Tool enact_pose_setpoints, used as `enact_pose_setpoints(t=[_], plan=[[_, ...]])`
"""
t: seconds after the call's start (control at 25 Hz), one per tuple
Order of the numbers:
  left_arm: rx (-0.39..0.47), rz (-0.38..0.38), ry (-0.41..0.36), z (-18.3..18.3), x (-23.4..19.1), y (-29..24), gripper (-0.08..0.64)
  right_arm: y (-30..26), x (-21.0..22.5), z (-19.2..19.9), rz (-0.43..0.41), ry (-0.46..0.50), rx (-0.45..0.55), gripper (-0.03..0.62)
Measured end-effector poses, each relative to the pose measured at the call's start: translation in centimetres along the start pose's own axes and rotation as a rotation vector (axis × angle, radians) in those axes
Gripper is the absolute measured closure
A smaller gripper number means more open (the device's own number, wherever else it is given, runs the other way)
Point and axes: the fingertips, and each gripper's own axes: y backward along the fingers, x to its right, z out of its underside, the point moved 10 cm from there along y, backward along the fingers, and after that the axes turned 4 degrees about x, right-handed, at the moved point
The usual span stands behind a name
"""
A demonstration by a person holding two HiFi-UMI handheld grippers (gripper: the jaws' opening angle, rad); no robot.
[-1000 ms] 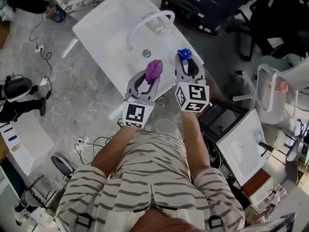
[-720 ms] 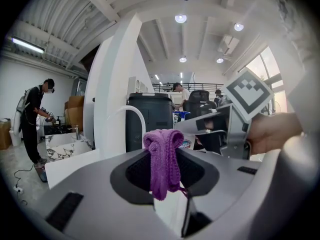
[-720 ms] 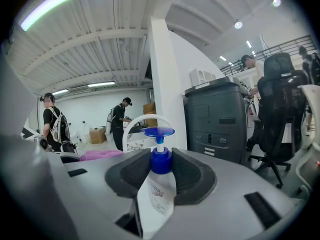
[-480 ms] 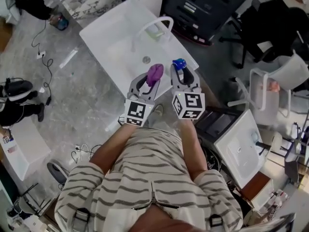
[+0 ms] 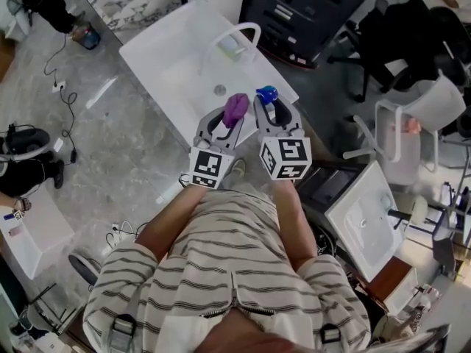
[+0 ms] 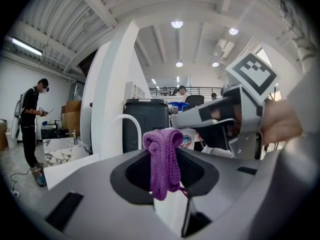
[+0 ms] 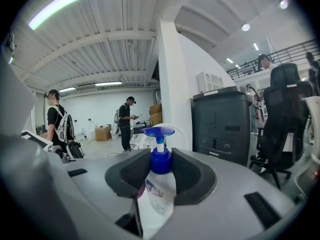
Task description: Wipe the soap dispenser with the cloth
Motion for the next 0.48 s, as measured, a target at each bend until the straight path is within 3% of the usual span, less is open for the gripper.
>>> enact_pose_setpoints(t=[0.48], plan=[[0.065, 0.086, -0.026, 0.1, 1.8, 0.6, 0.443, 0.1, -0.5, -0.3, 0.011, -0.016, -0.015, 0.456]])
